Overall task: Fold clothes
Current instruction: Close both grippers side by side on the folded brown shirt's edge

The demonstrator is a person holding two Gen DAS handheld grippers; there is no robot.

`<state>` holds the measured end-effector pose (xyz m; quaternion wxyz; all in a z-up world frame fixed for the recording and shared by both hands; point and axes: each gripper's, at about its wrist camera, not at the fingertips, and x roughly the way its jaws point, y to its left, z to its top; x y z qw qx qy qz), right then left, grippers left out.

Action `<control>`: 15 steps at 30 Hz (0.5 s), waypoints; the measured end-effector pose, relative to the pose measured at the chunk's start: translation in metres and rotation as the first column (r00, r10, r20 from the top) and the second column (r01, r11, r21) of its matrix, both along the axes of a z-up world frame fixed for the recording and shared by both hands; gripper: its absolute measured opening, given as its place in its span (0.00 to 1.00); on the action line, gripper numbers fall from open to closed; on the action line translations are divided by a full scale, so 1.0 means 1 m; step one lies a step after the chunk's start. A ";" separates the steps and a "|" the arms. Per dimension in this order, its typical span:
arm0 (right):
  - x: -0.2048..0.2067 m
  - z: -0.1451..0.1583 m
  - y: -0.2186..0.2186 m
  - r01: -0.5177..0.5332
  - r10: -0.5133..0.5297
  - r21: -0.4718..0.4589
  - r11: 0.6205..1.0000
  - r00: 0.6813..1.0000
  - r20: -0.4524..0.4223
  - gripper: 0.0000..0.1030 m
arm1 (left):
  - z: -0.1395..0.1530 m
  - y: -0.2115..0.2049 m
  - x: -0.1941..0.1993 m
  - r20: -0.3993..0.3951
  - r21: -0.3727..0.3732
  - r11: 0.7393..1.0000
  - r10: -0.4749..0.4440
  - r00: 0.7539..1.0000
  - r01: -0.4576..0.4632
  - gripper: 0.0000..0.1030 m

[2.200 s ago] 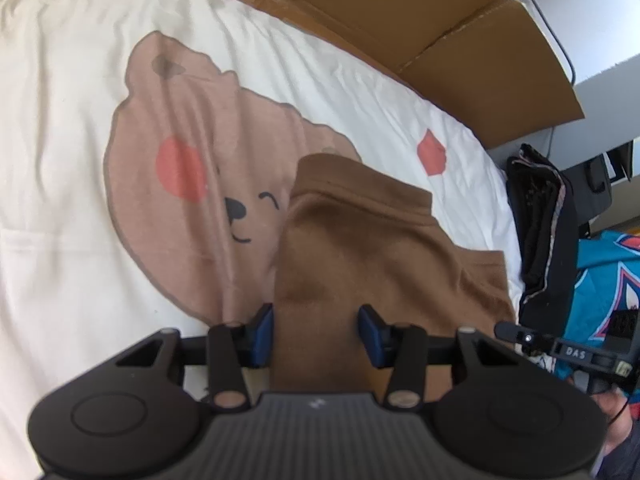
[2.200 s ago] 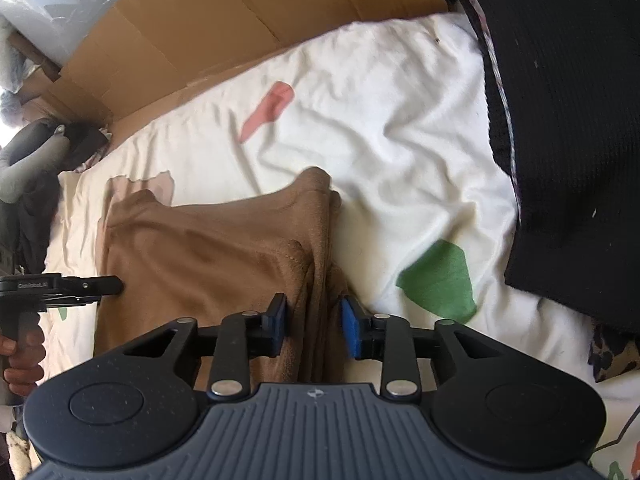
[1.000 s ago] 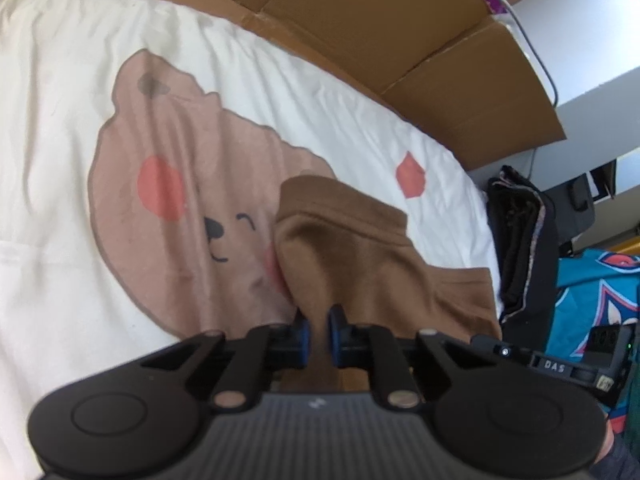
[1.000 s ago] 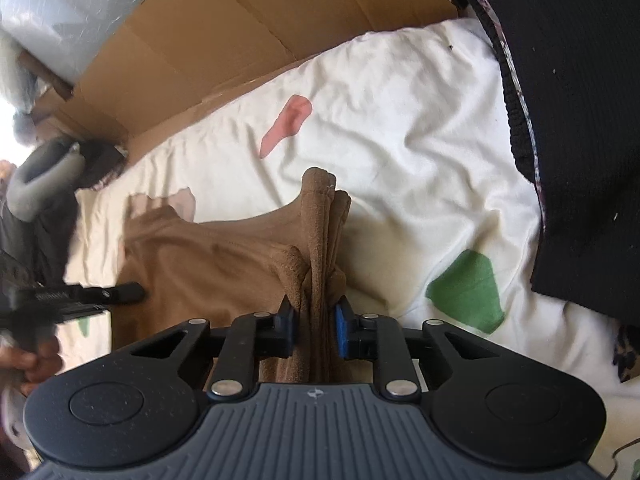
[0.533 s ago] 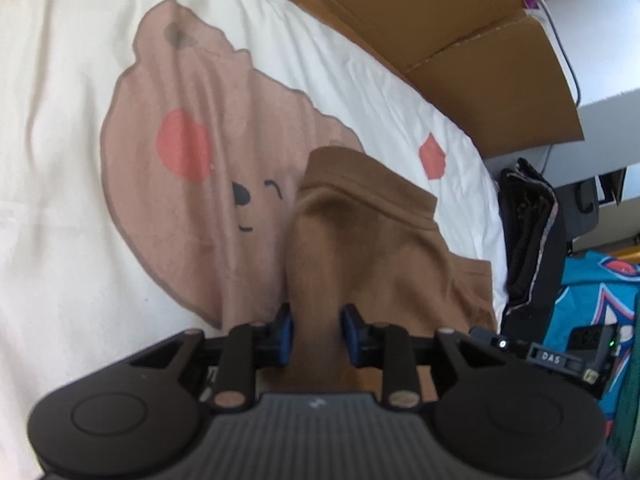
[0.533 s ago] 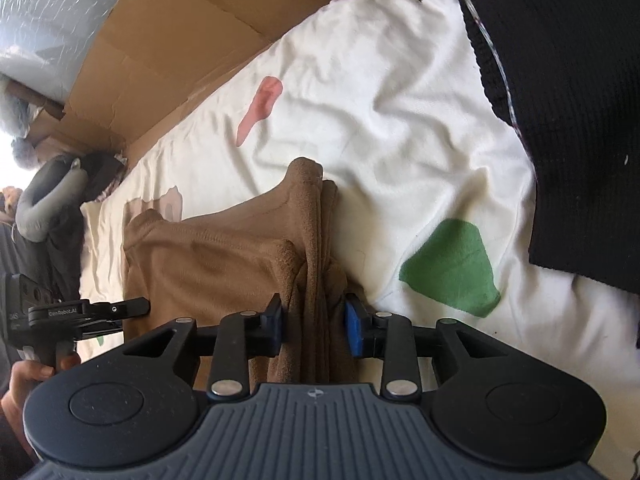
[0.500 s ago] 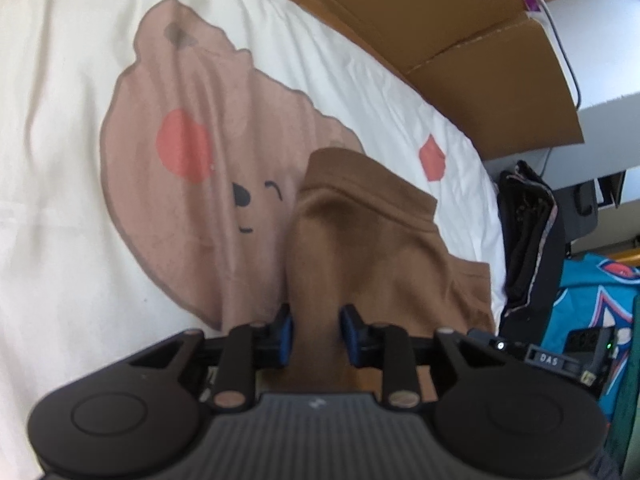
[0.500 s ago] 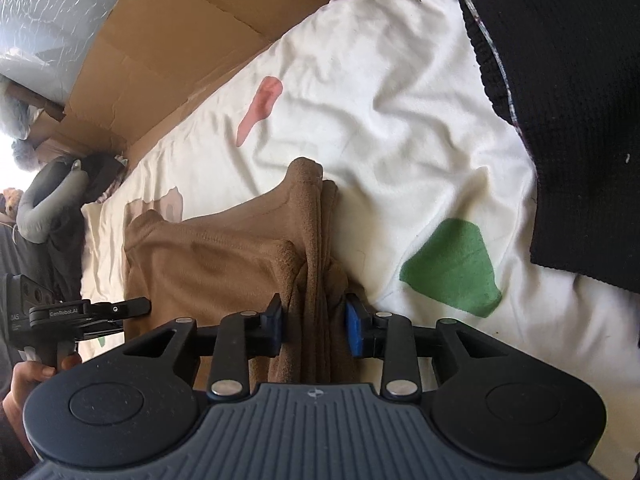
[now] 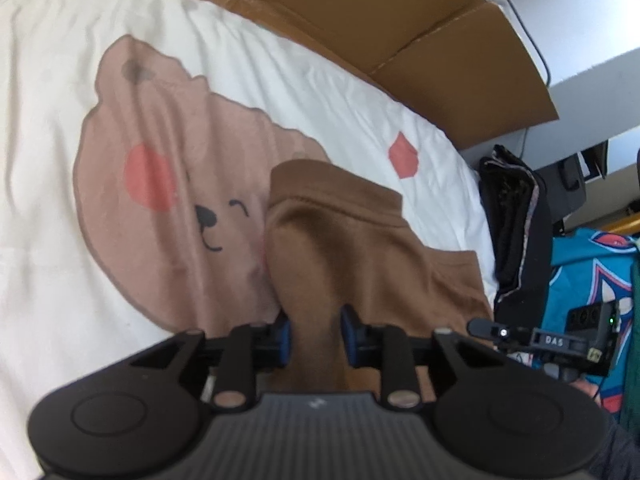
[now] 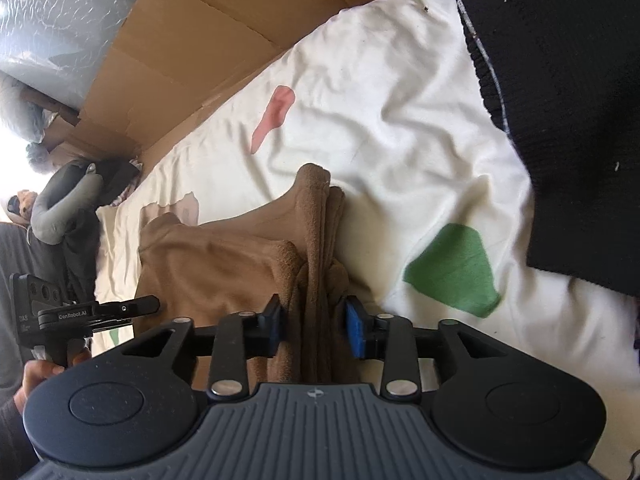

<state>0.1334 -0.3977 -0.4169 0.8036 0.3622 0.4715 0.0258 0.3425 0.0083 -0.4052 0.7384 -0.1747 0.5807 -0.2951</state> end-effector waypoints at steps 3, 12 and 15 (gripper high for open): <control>0.000 -0.004 -0.001 -0.012 0.012 -0.021 1.000 1.000 -0.006 0.46 | -0.006 0.002 0.003 -0.017 0.005 1.000 -0.001 1.000 0.001 0.34; 0.002 -0.019 -0.001 0.007 -0.009 0.076 0.997 1.000 0.030 0.48 | -0.015 -0.003 0.008 -0.049 -0.060 0.998 0.005 0.999 -0.008 0.38; 0.003 -0.022 -0.002 0.010 -0.014 0.099 0.995 0.999 0.040 0.47 | -0.016 -0.007 0.009 -0.048 -0.067 0.998 -0.003 0.999 0.000 0.38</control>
